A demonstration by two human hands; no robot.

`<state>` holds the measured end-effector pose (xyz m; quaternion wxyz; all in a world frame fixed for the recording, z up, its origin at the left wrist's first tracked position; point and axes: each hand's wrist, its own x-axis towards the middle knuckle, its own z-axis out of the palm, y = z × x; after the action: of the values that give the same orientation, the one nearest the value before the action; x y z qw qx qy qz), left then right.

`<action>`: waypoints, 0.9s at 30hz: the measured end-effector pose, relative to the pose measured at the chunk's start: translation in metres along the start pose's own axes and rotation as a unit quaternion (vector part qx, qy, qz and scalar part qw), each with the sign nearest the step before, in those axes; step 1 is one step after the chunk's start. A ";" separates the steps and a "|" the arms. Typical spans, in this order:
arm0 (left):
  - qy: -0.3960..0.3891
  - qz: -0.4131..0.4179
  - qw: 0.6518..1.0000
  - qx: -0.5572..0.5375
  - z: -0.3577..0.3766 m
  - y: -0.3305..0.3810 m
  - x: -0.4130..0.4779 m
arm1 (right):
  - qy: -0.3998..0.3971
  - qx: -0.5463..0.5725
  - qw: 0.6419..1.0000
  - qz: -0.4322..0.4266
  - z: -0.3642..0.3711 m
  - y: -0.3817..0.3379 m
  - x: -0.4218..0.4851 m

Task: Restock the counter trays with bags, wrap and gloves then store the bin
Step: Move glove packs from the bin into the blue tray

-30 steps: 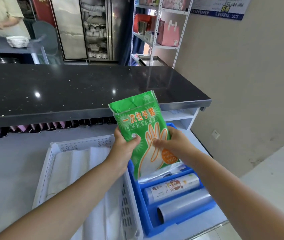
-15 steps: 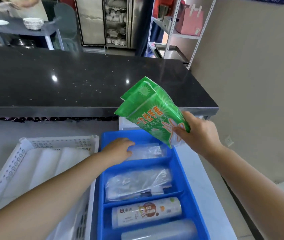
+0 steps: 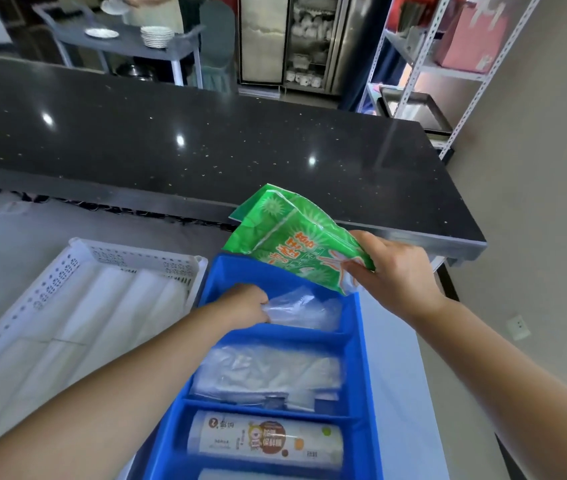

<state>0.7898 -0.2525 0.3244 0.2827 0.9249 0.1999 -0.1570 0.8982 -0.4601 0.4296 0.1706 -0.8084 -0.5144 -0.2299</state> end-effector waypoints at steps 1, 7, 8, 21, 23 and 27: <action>0.023 0.010 1.000 -0.006 0.001 0.001 -0.004 | -0.001 0.001 1.000 0.000 0.000 0.000 0.001; 0.223 0.120 0.951 0.177 -0.004 0.010 -0.053 | 0.001 0.007 1.000 -0.017 0.005 -0.010 0.013; 0.227 0.151 0.934 0.233 -0.006 0.013 -0.065 | -0.007 0.004 1.000 -0.026 0.008 -0.013 0.015; 0.298 0.296 0.879 0.225 0.014 -0.017 -0.138 | -0.344 -0.066 0.936 -0.022 0.068 -0.031 0.039; 0.299 0.297 0.882 0.212 0.016 -0.016 -0.139 | -0.398 -0.047 0.916 -0.009 0.077 -0.034 0.041; 0.287 0.301 0.888 0.197 0.018 -0.015 -0.142 | -0.438 0.019 0.899 0.027 0.082 -0.025 0.054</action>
<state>0.6557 -0.2914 0.3602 0.0583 0.9821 -0.0505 0.1717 0.9114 -0.3673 0.3915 -0.0499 -0.8376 -0.5195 0.1618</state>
